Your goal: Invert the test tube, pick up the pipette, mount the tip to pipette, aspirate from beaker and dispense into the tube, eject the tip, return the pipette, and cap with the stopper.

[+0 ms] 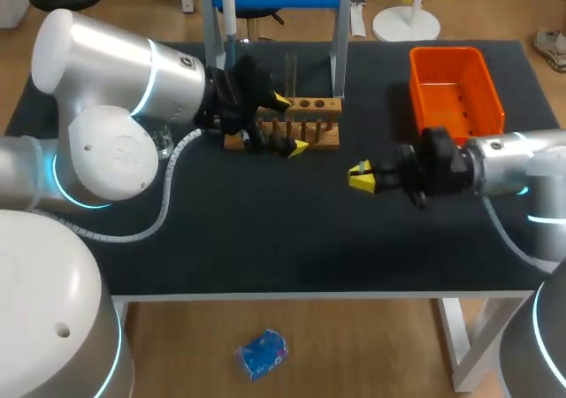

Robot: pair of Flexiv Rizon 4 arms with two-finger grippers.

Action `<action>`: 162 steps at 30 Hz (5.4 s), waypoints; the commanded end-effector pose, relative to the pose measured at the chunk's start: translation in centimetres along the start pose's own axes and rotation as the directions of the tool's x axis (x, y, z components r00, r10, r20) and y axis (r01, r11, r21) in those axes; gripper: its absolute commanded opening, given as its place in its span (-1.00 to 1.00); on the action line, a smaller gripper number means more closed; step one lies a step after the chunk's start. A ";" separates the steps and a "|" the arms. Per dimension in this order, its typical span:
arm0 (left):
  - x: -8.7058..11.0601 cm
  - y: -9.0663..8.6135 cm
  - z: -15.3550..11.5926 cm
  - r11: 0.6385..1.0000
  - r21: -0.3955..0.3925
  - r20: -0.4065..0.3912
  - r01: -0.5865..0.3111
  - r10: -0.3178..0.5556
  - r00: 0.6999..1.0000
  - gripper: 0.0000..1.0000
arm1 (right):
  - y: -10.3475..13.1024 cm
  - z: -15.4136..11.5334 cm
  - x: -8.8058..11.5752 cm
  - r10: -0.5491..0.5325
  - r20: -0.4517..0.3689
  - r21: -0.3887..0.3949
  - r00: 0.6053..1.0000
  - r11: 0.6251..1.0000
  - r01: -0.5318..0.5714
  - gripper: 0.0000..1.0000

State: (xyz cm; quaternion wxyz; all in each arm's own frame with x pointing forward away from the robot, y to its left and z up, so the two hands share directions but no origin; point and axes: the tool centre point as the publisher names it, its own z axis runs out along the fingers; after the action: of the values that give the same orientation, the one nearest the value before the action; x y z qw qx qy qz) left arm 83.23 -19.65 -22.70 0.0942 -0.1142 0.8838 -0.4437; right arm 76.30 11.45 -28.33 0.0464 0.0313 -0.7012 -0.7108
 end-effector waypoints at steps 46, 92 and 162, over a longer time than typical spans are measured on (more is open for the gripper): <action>-19.1 1.2 -2.9 0.901 0.283 0.550 0.328 -0.433 0.714 1.00 | -0.5 -2.1 0.5 -0.010 -0.010 0.004 1.000 1.000 0.010 -1.00; -29.8 0.3 -2.8 0.845 0.450 0.690 0.290 -0.535 0.488 1.00 | -0.5 -2.1 0.5 -0.010 -0.010 0.004 1.000 1.000 0.010 -1.00; -37.7 1.6 -0.2 0.825 0.457 0.725 0.332 -0.562 0.399 0.07 | -0.5 -2.1 0.5 -0.010 -0.010 0.004 1.000 1.000 0.010 -1.00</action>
State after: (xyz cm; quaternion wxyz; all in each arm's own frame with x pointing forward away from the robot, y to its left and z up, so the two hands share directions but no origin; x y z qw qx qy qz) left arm 118.79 -7.68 -21.10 0.3917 -0.5340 0.6041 -0.4433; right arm 75.96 9.31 -28.80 0.0462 0.0377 -0.7022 -0.7094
